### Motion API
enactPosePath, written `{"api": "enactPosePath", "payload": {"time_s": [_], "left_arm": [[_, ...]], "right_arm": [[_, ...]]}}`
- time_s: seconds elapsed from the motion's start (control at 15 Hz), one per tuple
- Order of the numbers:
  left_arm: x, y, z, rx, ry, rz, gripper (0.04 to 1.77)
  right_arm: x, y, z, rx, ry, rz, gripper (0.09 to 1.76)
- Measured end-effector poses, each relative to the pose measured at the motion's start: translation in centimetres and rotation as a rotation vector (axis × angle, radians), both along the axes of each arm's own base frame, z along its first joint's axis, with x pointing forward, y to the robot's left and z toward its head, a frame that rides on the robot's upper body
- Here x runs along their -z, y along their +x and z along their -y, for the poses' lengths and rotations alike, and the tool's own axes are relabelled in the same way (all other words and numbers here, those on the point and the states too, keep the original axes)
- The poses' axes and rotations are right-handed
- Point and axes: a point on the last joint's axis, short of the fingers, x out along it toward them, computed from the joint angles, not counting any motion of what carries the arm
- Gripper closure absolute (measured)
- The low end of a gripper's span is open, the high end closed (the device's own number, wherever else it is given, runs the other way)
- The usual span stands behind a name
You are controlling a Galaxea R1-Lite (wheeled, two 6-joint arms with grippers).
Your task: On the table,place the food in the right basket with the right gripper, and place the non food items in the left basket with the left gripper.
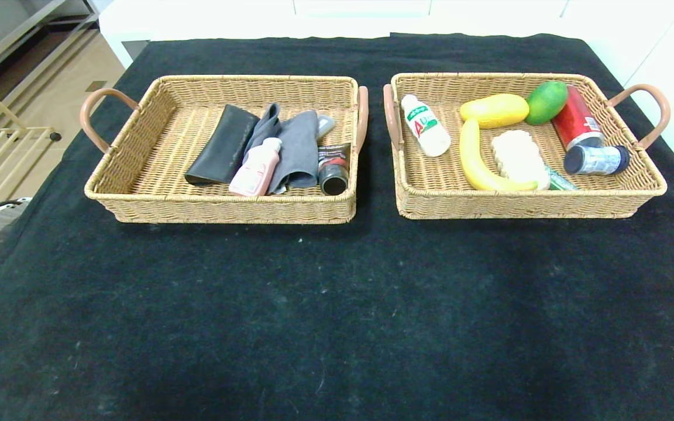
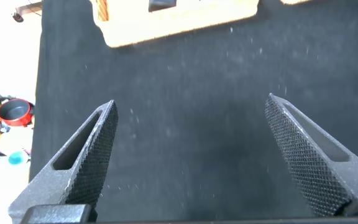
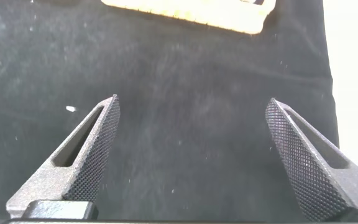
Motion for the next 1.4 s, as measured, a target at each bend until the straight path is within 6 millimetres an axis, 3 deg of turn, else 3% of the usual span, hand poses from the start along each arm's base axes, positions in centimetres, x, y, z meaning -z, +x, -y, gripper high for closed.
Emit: {"api": "enactPosePath", "payload": {"time_s": [0.13,0.33,0.47,0.67,0.93,1.13,1.4], "left_arm": [[2.4,0.3,0.0,-0.021,-0.007,-0.021,0.10],[3.3,1.3,0.0,-0.046,-0.058,0.073,0.09],[3.7,2.8,-0.1,-0.055,-0.090,0.167,0.09],[6.1,5.6,-0.2,-0.097,-0.116,0.201,0.09],[10.0,7.8,-0.2,-0.125,-0.110,0.097,0.09],[11.7,8.5,-0.2,-0.129,-0.105,0.052,0.09],[12.6,8.9,-0.2,-0.128,-0.114,0.038,0.09]], "right_arm": [[1.3,-0.2,0.0,0.007,0.022,0.006,0.14],[1.9,0.2,0.1,0.020,0.049,0.058,0.14],[2.4,1.7,0.2,0.072,0.052,0.127,0.14],[4.7,4.9,0.4,0.127,0.028,0.249,0.14],[8.9,7.0,0.5,0.166,0.016,0.108,0.14],[10.2,7.2,0.5,0.172,0.006,-0.006,0.14],[11.0,7.2,0.6,0.239,-0.018,-0.083,0.14]]}}
